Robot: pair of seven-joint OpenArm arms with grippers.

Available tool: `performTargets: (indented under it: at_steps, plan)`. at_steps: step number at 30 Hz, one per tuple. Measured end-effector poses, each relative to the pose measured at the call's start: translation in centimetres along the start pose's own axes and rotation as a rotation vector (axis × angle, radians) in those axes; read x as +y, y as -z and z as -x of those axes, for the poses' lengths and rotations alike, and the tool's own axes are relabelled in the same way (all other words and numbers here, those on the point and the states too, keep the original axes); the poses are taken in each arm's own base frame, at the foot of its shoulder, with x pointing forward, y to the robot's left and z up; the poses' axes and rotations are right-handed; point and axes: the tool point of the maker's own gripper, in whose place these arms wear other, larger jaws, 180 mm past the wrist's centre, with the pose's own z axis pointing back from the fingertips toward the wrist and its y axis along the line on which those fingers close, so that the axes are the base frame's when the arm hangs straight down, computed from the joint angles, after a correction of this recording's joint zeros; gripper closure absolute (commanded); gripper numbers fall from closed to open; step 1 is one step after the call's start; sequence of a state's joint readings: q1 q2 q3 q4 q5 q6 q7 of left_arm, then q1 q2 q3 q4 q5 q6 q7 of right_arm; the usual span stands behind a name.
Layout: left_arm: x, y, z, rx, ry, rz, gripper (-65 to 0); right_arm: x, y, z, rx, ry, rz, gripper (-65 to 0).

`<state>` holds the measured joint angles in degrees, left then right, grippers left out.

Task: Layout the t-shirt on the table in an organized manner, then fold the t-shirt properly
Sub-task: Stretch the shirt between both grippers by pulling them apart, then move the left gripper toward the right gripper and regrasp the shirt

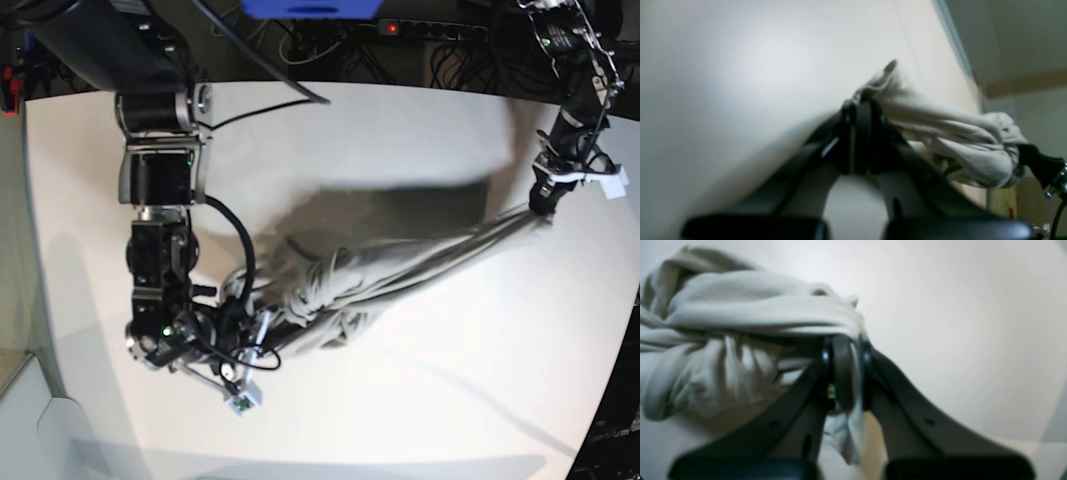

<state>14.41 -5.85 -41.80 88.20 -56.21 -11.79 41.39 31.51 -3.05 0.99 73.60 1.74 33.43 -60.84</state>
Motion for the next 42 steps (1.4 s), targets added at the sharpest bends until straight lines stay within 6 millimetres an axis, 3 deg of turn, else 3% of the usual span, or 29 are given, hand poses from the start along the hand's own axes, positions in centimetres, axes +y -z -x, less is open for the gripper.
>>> performTargets:
  at_steps: [4,8,12,14,19,23,25,29,32,34,37,42]
  plan:
    - [1.2,0.6,1.9,0.060,-0.015,-0.027,-0.5,0.8,0.6,1.8,0.038,0.009,-0.007,0.0]
    - [0.8,0.8,3.1,0.086,-0.005,-0.017,-0.5,1.5,0.9,2.7,0.055,0.019,-0.016,0.0]
    - [0.1,1.1,5.5,0.148,0.002,-0.005,-1.4,2.1,1.2,3.2,0.065,0.030,-0.022,0.0]
    - [-0.1,1.2,6.7,0.184,0.007,-0.001,-5.6,2.5,1.1,3.4,0.060,0.034,-0.023,0.0]
    - [0.2,0.7,8.4,0.273,0.012,-0.008,-26.0,3.6,0.2,3.0,0.036,-0.025,-0.004,0.0]
    - [-0.5,0.6,8.5,0.296,0.010,0.012,-32.5,4.8,-0.5,1.9,-0.012,-0.045,-0.017,0.0]
    - [-1.7,0.4,8.3,0.306,0.004,0.047,-32.5,4.6,-0.5,2.5,0.002,-0.047,-0.007,0.0]
    - [-6.7,0.1,6.2,0.256,-0.004,0.199,-32.5,4.7,-0.5,3.0,0.013,-0.045,-0.009,0.0]
    - [-11.1,1.6,5.5,0.238,0.022,0.302,-32.5,4.8,-0.4,3.4,0.020,-0.042,-0.011,0.0]
    - [-14.5,3.0,6.0,0.254,0.058,0.372,-32.5,4.9,-0.4,3.4,0.020,-0.041,-0.012,0.0]
    - [-17.1,5.4,8.0,0.304,0.166,0.384,-32.5,5.7,-0.4,3.5,0.022,-0.074,-0.020,0.0]
    - [-17.0,8.0,13.0,0.419,0.264,0.299,-32.5,7.5,-1.1,2.8,-0.003,-0.141,-0.028,0.0]
